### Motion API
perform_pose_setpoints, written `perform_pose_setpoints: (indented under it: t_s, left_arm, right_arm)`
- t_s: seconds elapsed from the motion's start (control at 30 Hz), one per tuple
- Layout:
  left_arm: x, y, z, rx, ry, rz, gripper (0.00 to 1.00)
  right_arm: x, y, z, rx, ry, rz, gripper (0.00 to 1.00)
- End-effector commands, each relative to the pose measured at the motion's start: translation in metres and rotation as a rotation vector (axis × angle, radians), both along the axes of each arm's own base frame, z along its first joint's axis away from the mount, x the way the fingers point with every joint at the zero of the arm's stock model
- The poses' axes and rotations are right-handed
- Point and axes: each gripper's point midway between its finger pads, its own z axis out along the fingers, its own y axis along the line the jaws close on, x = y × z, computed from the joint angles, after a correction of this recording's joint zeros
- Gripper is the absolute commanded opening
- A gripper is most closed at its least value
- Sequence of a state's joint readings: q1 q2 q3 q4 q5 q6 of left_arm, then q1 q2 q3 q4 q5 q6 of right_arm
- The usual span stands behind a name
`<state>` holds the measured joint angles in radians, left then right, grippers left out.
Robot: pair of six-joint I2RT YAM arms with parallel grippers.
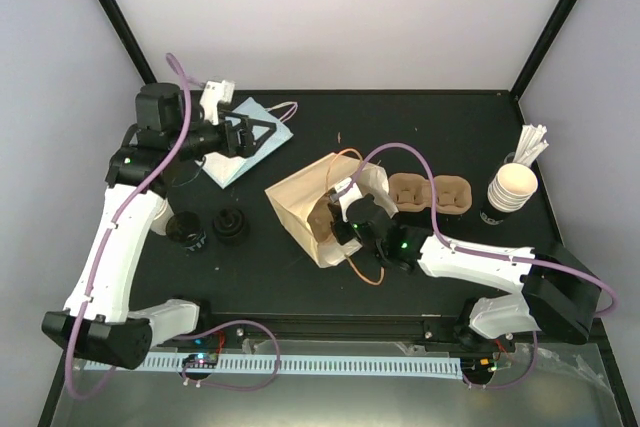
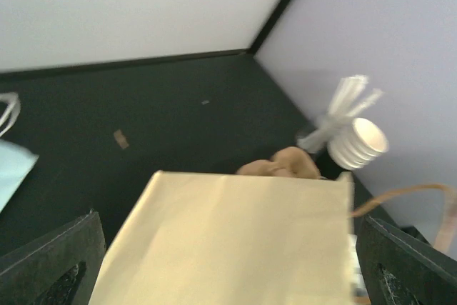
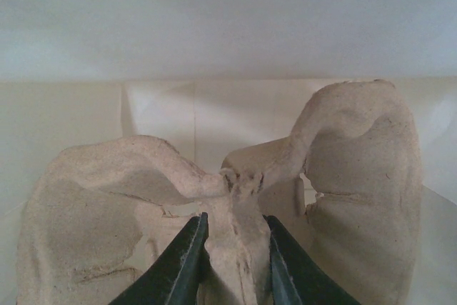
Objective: Pack the takeout coffee
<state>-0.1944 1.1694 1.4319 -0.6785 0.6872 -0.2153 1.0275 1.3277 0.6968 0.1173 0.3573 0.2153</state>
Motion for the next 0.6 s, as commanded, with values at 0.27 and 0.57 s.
perform_pose_setpoints:
  t_s: [0.27,0.57]
  left_arm:
    - [0.084,0.062,-0.13,0.157,0.364,0.295,0.57]
    - [0.106,0.037,-0.228,0.394,0.617,0.274,0.28]
  right_arm:
    - [-0.003,0.015,0.014,0.03,-0.058,0.029,0.22]
    - [-0.012,0.027,0.018,0.039,-0.078,0.05,0.22]
